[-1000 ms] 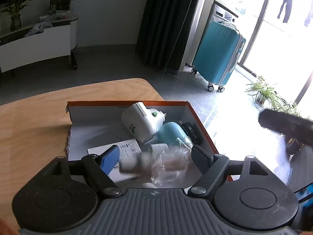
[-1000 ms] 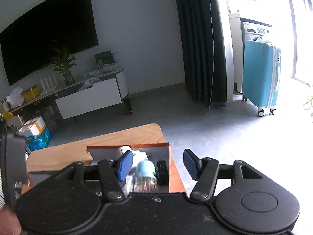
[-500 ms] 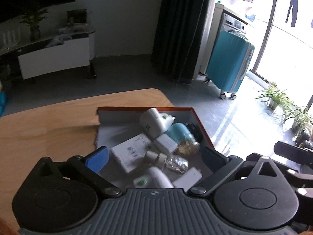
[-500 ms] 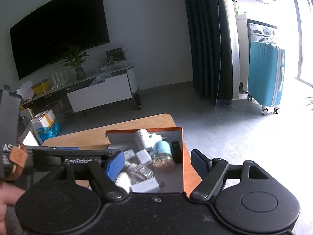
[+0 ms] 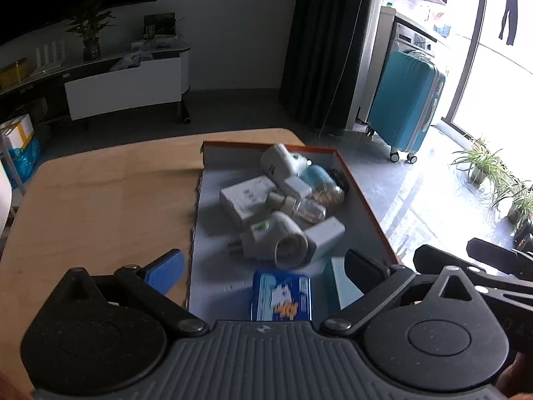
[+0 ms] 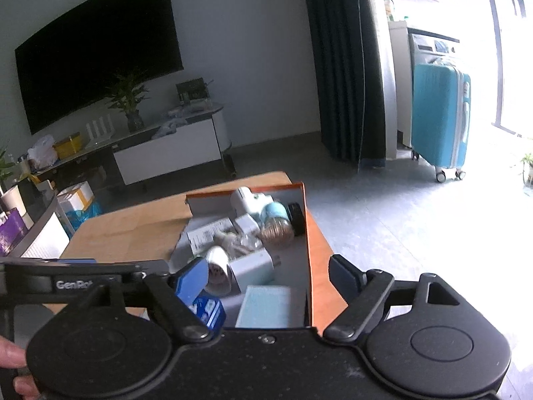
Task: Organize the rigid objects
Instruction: 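Withdraw both grippers from the filled tray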
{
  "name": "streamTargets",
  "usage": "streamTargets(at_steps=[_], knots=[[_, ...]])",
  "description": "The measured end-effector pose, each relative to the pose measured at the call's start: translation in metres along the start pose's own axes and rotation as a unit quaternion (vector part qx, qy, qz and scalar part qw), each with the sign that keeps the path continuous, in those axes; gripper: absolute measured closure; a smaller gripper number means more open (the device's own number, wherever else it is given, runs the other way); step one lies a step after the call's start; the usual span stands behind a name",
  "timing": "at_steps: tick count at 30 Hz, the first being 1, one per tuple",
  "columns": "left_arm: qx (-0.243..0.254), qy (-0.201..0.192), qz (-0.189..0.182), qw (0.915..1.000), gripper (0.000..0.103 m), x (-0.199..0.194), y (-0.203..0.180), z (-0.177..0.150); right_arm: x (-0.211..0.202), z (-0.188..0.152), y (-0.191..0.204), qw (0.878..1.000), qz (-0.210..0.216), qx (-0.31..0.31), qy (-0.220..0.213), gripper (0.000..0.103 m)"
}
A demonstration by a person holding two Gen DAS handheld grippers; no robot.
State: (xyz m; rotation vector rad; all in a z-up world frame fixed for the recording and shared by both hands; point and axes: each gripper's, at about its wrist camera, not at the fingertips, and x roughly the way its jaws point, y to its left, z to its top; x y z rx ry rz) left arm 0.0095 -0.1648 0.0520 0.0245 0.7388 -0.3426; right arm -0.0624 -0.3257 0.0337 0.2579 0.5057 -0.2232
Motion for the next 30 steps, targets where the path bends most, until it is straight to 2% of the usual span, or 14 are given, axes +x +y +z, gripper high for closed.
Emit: streamTargets(at_steps=[2, 11, 24, 30], knots=[[-0.001, 0.002, 0.009, 1.0, 0.0, -0.004, 0.0, -0.007, -0.002, -0.006, 0.001, 1.0, -0.008, -0.009, -0.001, 0.006], [-0.014, 0.02, 0.04, 0.9989, 0.0, -0.011, 0.0, -0.029, -0.008, -0.02, 0.002, 1.0, 0.01, -0.016, 0.012, 0.004], [-0.009, 0.026, 0.054, 0.9982, 0.0, -0.016, -0.004, -0.042, -0.014, -0.03, 0.001, 1.0, 0.007, -0.015, 0.026, 0.003], [-0.006, 0.029, 0.05, 0.9983, 0.0, -0.016, -0.005, -0.044, -0.016, -0.032, 0.001, 1.0, 0.004, -0.016, 0.027, 0.003]])
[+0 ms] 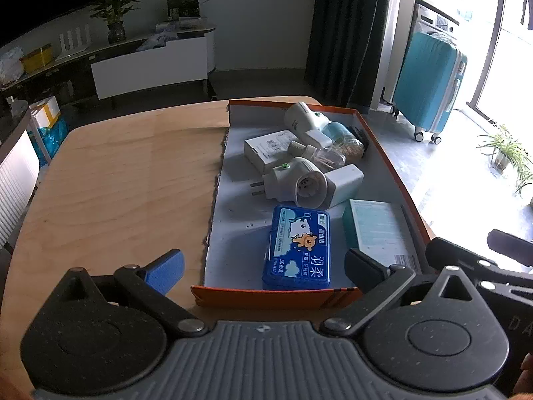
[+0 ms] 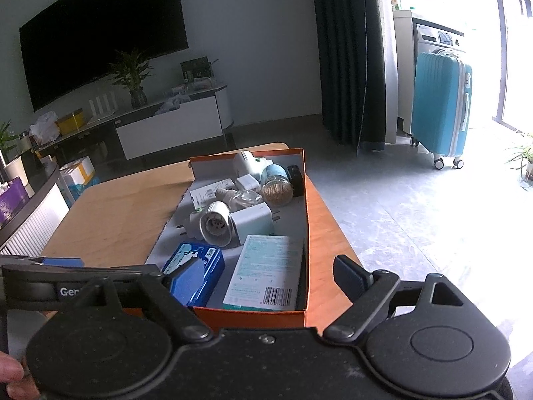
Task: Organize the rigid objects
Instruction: 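Withdraw both grippers from the filled tray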
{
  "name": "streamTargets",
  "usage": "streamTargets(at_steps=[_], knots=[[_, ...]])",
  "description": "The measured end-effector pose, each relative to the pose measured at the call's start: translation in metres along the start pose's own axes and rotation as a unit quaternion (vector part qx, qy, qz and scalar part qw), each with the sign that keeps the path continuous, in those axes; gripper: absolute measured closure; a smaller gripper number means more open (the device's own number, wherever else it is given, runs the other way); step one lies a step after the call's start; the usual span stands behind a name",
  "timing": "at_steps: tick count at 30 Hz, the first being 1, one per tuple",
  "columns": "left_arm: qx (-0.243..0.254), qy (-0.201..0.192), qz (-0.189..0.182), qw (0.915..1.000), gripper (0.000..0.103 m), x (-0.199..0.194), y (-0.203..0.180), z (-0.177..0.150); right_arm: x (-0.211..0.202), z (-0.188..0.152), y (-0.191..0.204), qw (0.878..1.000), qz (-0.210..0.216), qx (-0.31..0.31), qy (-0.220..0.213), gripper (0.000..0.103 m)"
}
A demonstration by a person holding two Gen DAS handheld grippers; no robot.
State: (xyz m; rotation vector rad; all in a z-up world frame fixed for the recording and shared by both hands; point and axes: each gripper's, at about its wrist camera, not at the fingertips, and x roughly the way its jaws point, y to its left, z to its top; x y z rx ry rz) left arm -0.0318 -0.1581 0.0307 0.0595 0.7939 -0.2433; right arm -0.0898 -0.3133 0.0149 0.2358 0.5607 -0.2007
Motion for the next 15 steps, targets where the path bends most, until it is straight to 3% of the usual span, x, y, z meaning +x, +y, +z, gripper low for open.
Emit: streamTargets(at_steps=[15], knots=[[0.002, 0.009, -0.009, 0.9999, 0.0, 0.003, 0.0, -0.0039, -0.001, -0.0007, -0.0003, 1.0, -0.007, -0.004, 0.007, 0.003]])
